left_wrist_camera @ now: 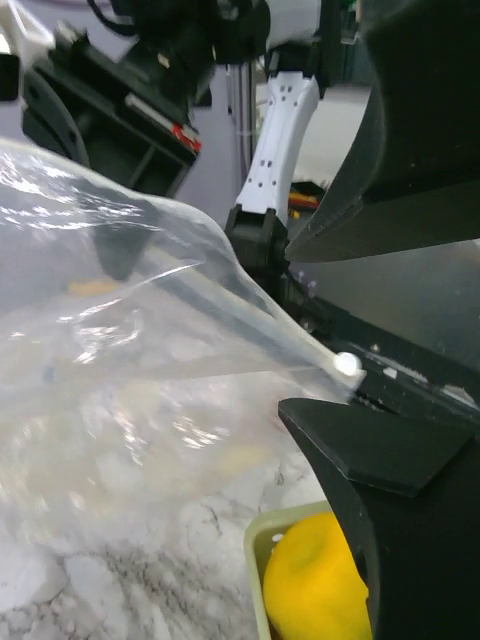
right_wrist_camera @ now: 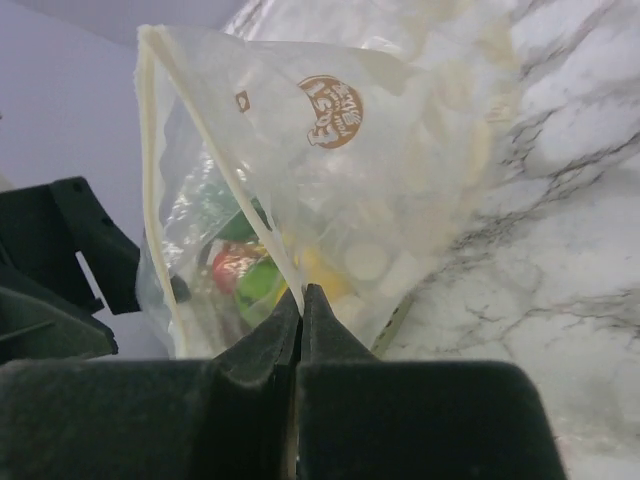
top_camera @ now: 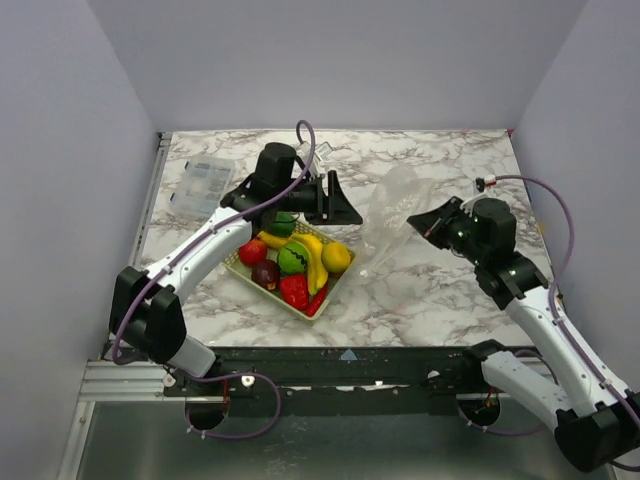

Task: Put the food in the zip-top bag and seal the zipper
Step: Open the zipper of the food storage bag at the center of the board.

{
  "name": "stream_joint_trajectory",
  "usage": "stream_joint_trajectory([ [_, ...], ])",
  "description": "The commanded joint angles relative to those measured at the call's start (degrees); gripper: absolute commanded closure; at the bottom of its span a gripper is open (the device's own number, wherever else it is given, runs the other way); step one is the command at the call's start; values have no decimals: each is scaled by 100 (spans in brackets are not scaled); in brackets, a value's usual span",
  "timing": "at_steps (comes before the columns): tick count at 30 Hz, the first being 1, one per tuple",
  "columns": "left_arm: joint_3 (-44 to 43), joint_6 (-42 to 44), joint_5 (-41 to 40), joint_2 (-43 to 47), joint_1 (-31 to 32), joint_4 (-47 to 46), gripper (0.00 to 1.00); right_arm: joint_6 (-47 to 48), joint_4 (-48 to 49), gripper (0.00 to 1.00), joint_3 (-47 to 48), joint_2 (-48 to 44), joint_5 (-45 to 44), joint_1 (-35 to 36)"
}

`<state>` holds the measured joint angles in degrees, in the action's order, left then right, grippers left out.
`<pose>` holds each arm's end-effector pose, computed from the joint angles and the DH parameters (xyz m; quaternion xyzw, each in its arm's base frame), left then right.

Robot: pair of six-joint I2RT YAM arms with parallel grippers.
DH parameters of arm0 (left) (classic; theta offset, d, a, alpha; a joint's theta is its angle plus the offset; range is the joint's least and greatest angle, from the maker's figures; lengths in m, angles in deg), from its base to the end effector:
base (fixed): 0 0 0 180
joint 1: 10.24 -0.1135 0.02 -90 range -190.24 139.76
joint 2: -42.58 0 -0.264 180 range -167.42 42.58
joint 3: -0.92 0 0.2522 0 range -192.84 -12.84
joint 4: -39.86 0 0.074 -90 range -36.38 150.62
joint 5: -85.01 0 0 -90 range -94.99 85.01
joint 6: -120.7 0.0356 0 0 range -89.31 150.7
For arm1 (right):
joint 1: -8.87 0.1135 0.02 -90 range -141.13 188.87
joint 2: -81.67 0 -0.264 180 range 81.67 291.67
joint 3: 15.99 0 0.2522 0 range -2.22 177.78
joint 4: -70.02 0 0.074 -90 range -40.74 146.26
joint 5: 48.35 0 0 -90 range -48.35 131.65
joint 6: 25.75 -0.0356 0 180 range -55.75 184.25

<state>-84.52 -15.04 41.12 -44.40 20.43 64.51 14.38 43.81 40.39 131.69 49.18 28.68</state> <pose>0.2852 -0.1989 0.3268 0.1028 0.8015 -0.5620 0.1765 0.1902 0.0735 0.3066 0.1753 0.7985 0.3717 0.4399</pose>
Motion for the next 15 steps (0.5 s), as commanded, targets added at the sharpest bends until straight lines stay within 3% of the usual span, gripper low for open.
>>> stream_joint_trajectory([
  [1, -425, 1371, -857, 618, 217, 851, 40, 1151, -1709, 99, 1015, 16, -1415, -9],
  [4, -461, 1814, -1257, 836, 409, 922, 39, 1603, -2641, 99, 1723, 438, -1915, -7],
  [7, -418, 2234, -1850, 1019, 758, 956, 35, 1812, -3331, 99, 2271, 1072, -1594, -8],
  [11, -368, 2471, -2462, 1067, 1204, 982, 33, 1717, -3099, 99, 2010, 1402, -527, 4],
  [15, -374, 2674, -3080, 976, 1623, 1079, 32, 1540, -2707, 99, 1570, 1441, -206, 109],
])
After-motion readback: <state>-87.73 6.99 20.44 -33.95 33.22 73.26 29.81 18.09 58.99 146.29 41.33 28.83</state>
